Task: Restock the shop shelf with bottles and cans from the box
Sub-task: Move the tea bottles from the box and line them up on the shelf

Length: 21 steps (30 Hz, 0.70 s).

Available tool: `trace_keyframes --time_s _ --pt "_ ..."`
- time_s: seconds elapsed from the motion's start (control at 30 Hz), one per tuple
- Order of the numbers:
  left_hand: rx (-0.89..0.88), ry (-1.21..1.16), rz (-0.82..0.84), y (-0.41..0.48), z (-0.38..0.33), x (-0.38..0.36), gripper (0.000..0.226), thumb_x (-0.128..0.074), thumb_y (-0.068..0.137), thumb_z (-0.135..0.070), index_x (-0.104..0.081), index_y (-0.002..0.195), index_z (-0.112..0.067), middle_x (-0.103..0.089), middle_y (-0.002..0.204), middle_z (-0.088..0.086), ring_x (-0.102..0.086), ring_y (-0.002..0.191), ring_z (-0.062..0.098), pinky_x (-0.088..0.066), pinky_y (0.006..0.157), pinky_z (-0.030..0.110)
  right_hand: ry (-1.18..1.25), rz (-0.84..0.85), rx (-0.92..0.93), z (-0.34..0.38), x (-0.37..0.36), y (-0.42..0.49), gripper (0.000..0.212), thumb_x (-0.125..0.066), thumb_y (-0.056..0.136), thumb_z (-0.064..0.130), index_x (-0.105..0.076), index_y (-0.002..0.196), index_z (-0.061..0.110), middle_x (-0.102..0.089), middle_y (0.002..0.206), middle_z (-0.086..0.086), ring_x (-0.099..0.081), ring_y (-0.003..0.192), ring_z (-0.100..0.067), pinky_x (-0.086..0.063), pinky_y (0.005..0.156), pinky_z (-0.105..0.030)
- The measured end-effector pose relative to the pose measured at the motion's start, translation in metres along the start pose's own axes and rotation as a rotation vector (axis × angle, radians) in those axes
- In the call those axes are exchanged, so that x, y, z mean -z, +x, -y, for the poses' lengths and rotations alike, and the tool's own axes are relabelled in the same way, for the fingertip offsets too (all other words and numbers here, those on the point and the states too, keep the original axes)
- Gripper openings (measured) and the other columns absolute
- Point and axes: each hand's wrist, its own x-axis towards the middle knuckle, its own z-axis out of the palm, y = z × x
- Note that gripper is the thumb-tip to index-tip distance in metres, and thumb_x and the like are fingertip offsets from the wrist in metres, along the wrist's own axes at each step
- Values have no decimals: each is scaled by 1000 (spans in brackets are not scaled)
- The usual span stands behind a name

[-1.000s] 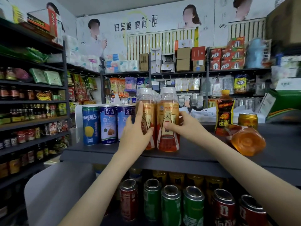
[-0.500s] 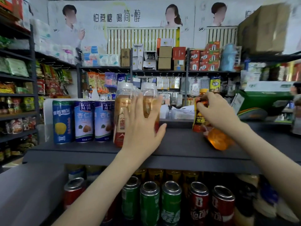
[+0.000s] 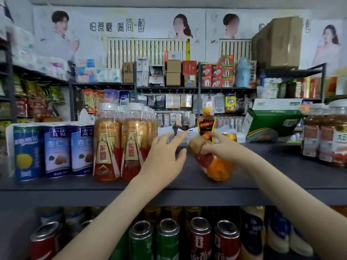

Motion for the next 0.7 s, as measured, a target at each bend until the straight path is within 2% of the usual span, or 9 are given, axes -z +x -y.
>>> trace_keyframes --time_s 0.1,0.13,0.2,0.3,0.4,0.47,0.57,0.63,0.7 --pt "192 -355 167 8 -8 -2 53 -42 99 -39 -20 145 -51 -60 112 3 -51 73 4 -41 78 22 -137 -176 347 -5 -14 -17 83 -66 82 26 -16 149 32 -42 127 -9 -50 113 -24 -42 89 -28" --pt "266 -489 178 10 -9 -3 53 -42 99 -42 -16 143 -57 -57 97 -2 -53 74 6 -43 77 22 -143 -216 425 -10 -18 -20 86 -66 82 26 -14 149 34 -39 128 -7 -46 116 -23 -39 92 -27" --pt "338 -733 172 16 -12 -8 56 -46 98 -42 -14 137 -66 -61 100 -6 -62 96 13 -48 94 33 -117 -267 531 -15 -23 -25 90 -69 80 24 -12 149 36 -33 129 -4 -39 118 -19 -37 96 -25" --pt "295 -934 146 17 -20 -12 70 -57 95 -28 -16 144 -54 -70 106 6 -67 101 15 -53 92 36 -65 -299 586 -18 -29 -30 98 -74 76 22 -11 149 33 -29 130 -3 -31 118 -11 -31 94 -15" --pt "172 -798 143 19 -26 -12 80 -65 90 -23 -15 146 -50 -69 107 -4 -66 99 6 -52 88 24 -35 -262 553 -23 -30 -29 110 -77 62 43 -4 143 44 -25 143 -5 -25 132 -20 -25 111 -36" --pt "147 -755 174 21 -24 -9 83 -65 90 -21 -13 147 -49 -66 111 -4 -64 101 6 -49 90 24 69 -166 538 -25 -25 -27 113 -77 56 49 -1 140 54 -29 146 1 -34 134 -23 -31 111 -49" --pt "108 -626 226 21 -23 -3 84 -62 92 -25 -4 147 -49 -57 130 -4 -56 116 10 -42 102 31 237 7 506 -31 -14 -20 119 -81 72 18 9 145 47 -45 130 15 -57 115 -5 -49 95 -29" --pt "42 -385 235 18 -23 4 81 -57 94 -32 2 149 -43 -44 146 -2 -45 130 13 -33 110 33 196 39 501 -31 -11 -16 120 -77 77 9 16 145 44 -47 119 25 -62 101 6 -48 79 -10" --pt "-97 -43 108 14 -13 14 69 -50 97 -37 -8 151 -35 -36 151 1 -35 136 16 -28 113 35 124 15 518 -26 -14 -12 121 -76 78 10 19 141 48 -47 116 26 -63 95 8 -46 73 -4"
